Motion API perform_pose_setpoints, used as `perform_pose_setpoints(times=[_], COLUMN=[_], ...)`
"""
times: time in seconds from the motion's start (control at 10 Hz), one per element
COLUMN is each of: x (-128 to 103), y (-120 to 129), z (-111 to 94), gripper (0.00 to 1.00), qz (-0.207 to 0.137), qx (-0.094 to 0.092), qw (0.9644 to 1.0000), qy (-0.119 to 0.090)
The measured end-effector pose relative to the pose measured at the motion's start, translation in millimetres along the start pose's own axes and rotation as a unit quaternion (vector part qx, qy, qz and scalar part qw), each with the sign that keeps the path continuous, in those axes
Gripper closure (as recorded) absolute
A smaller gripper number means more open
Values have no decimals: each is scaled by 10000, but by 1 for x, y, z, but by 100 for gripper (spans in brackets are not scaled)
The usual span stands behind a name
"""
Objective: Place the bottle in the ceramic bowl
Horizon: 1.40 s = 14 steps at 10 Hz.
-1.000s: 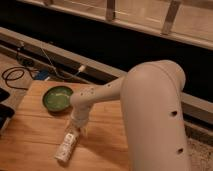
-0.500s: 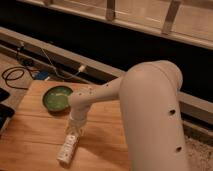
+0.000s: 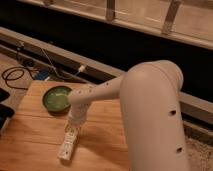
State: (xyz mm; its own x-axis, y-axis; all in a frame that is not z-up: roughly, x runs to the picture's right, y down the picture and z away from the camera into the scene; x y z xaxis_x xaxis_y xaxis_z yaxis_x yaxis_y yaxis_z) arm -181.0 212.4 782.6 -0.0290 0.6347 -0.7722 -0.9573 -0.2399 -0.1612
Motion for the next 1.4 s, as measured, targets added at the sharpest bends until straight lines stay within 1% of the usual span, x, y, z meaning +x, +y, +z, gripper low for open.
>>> perform_pose_setpoints(times=[0.2,0.4,0.5,0.6,0.7,0.8,0.9,1.2,1.4], x=[-14,-33,-39,-47,-54,-57,-59,-60,-64], y=[26,57,67,86,107,115,119,117,116], z=[-25,-75,-92,-115,-136,-145,-150,-151,-151], gripper=[100,100,100,100,100,100,100,100,100], qz=[-208,-471,-571,-737,-922,-998,-1031,-1011,-979], qx=[63,146,166,160,141,122,121,120,161], qw=[9994,9968,9955,9933,9912,9901,9897,9897,9894], qy=[-259,-625,-739,-877,-945,-974,-990,-1004,-1059])
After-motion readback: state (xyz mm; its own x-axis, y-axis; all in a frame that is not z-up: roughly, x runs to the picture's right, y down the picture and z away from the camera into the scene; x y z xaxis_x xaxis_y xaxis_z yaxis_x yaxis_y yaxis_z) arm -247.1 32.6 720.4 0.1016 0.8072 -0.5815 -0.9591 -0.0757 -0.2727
